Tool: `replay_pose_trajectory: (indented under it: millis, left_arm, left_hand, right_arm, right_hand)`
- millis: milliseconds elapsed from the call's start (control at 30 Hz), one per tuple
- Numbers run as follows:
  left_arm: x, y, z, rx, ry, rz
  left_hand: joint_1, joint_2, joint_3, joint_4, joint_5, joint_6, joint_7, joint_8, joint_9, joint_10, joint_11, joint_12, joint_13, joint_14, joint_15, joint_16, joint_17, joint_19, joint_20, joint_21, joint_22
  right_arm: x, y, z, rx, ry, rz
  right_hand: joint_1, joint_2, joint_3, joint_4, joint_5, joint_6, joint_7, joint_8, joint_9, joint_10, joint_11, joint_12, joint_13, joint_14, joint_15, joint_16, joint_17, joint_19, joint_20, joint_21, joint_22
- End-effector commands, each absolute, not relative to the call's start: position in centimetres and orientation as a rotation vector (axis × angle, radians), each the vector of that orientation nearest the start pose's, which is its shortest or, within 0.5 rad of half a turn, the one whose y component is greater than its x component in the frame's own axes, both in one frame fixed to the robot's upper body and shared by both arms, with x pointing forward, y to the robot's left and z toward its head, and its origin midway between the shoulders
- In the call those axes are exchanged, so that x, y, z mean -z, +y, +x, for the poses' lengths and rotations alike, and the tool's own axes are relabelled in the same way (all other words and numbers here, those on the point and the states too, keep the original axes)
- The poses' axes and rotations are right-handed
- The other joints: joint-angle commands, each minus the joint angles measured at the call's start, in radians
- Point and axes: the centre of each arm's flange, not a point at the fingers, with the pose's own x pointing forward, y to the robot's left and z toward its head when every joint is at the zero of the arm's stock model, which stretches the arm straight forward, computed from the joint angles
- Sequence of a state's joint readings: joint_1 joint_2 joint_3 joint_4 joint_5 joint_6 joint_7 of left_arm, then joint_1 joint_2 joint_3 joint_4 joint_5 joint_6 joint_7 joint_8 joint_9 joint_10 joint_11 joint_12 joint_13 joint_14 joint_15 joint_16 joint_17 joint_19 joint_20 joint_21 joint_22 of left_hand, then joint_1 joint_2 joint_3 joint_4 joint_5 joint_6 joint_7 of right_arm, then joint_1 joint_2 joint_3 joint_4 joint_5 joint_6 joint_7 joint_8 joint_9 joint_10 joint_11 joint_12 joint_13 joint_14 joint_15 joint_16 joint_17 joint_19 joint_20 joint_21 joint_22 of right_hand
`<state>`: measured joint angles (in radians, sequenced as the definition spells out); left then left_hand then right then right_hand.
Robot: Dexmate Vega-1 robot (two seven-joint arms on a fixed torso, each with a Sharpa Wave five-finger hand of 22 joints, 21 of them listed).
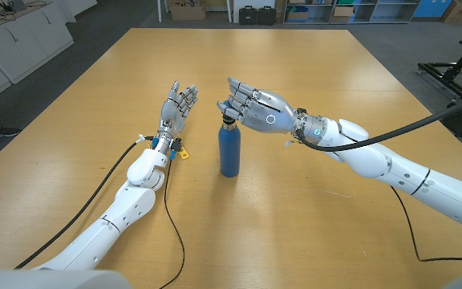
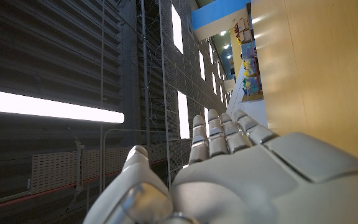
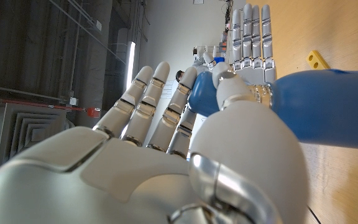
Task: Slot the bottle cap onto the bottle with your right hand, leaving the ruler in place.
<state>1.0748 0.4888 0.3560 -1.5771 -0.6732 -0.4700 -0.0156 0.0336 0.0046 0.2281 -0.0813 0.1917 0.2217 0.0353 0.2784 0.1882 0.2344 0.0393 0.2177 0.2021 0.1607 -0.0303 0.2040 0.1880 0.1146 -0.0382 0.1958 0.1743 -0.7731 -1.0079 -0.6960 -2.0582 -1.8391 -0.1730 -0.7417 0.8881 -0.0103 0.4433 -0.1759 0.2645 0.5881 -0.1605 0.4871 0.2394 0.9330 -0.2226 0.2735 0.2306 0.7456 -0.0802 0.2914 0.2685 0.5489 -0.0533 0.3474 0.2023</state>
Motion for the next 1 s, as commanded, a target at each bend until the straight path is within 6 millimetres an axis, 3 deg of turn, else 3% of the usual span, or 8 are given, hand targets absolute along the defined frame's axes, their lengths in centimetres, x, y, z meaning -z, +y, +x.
replay_pose_trajectory:
  millis: [33,1000]
  left_arm:
    - [5.37,23.65,57.15,0.328,-0.771,-0.176]
    - [5.77,23.80,56.93,0.327,-0.767,-0.178]
  left_hand:
    - [0.004,0.007,0.002,-0.007,-0.001,0.007,-0.003,-0.001,0.005,0.009,0.001,-0.004,0.002,0.008,0.001,-0.003,0.002,0.004,-0.001,0.000,0.004]
    - [0.003,0.007,0.003,-0.008,-0.001,0.009,-0.003,-0.005,0.005,0.010,-0.002,-0.006,0.002,0.008,0.001,-0.003,0.002,0.004,-0.001,0.000,0.004]
  right_arm:
    - [-2.89,-12.86,42.85,-0.789,2.179,2.182]
    - [-2.13,-12.95,43.36,-0.766,2.202,2.213]
  right_hand:
    - [0.137,0.136,0.017,0.018,-0.006,0.292,-0.065,0.077,0.002,-0.004,-0.003,-0.003,0.004,0.013,-0.121,0.001,0.005,0.006,-0.031,0.005,0.005]
    - [0.134,0.135,0.018,0.022,-0.011,0.294,-0.065,0.081,0.004,-0.002,-0.003,-0.005,0.007,0.015,-0.119,-0.002,0.007,0.003,-0.032,0.006,0.005]
